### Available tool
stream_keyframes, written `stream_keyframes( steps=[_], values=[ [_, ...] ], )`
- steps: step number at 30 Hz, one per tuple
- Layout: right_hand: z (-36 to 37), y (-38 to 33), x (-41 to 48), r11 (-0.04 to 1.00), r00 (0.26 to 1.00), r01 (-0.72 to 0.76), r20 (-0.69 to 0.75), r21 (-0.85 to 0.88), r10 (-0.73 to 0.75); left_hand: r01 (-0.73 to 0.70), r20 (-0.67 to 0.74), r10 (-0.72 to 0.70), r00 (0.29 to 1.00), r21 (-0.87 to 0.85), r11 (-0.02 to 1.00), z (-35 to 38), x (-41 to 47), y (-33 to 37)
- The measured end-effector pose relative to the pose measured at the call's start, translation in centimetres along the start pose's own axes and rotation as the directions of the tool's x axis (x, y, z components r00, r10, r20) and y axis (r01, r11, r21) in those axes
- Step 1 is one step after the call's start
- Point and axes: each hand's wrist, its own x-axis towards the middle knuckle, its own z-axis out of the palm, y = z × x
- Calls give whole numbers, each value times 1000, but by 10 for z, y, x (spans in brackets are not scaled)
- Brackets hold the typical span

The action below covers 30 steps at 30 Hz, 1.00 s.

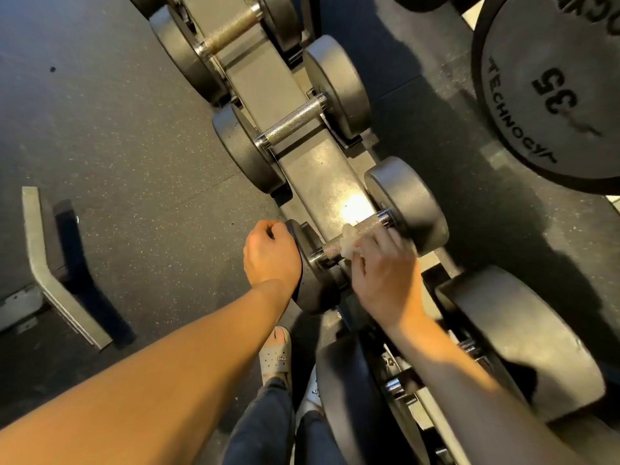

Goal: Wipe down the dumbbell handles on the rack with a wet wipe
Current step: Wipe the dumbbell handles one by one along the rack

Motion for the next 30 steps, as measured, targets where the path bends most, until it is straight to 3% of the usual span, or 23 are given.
stream_keyframes(
  steps=[1, 2, 3, 4, 5, 6, 8, 10, 11, 14, 15, 17, 18, 20, 22, 23, 25, 27, 28, 30],
  values=[
    [0, -7, -6, 958, 977, -212, 21, 192, 212, 0, -1, 0, 1000, -2, 1000, 0, 0, 0],
    [4, -13, -8, 799, 890, -440, 82, 410, 448, 1, -3, -1, 1000, -5, 1000, 1, 0, -1],
    [9, -19, -6, 525, 739, -618, 205, 585, 642, 1, -9, -1, 1000, -5, 1000, 1, 0, 0],
    [17, -22, -4, 278, 600, -688, 309, 671, 739, 1, -15, -1, 1000, 1, 1000, 1, 0, 0],
    [26, -25, -2, 156, 525, -703, 358, 694, 772, 0, -18, 0, 1000, 6, 1000, 1, 0, 0],
    [33, -28, 1, 175, 523, -716, 352, 676, 777, 0, -20, 0, 1000, 9, 1000, 1, 0, 0],
    [44, -32, 4, 318, 594, -730, 332, 605, 733, 12, -21, -12, 1000, 15, 1000, 2, 1, 0],
    [53, -31, 3, 320, 602, -742, 375, 589, 705, 22, -24, -21, 999, 30, 999, 3, 2, -1],
    [53, -28, 3, 253, 559, -755, 392, 605, 731, 21, -27, -20, 999, 34, 999, 3, 2, -1],
    [47, -12, 8, -160, 278, -690, 463, 706, 842, 15, -40, -13, 999, 47, 999, 4, 2, -1],
    [44, -10, 12, -251, 248, -620, 489, 744, 836, 15, -42, -13, 999, 49, 999, 4, 2, -1],
    [38, -12, 18, -340, 316, -494, 529, 800, 787, 18, -45, -16, 999, 45, 999, 4, 2, -1],
    [32, -17, 20, -350, 362, -477, 543, 806, 758, 17, -45, -16, 999, 42, 999, 4, 2, -1],
    [27, -28, 18, -237, 429, -517, 489, 822, 759, 16, -47, -14, 999, 41, 999, 3, 1, -1],
    [35, -29, 9, 12, 509, -627, 397, 779, 764, 15, -48, -13, 999, 43, 999, 4, 1, 0],
    [41, -28, 7, 139, 555, -691, 397, 710, 731, 11, -49, -9, 999, 45, 999, 4, 1, 1],
    [48, -29, 4, 285, 576, -786, 482, 549, 660, 7, -46, -4, 999, 51, 999, 4, 2, 1],
    [41, -29, 6, 265, 553, -797, 479, 543, 681, 1, -34, 0, 999, 57, 998, 4, 2, 0],
    [34, -26, 8, 213, 549, -748, 406, 628, 731, -1, -31, 3, 1000, 56, 998, 4, 3, -1],
    [21, -20, 11, 70, 473, -588, 272, 806, 838, -3, -33, 5, 999, 55, 998, 4, 2, -1]
  ],
)
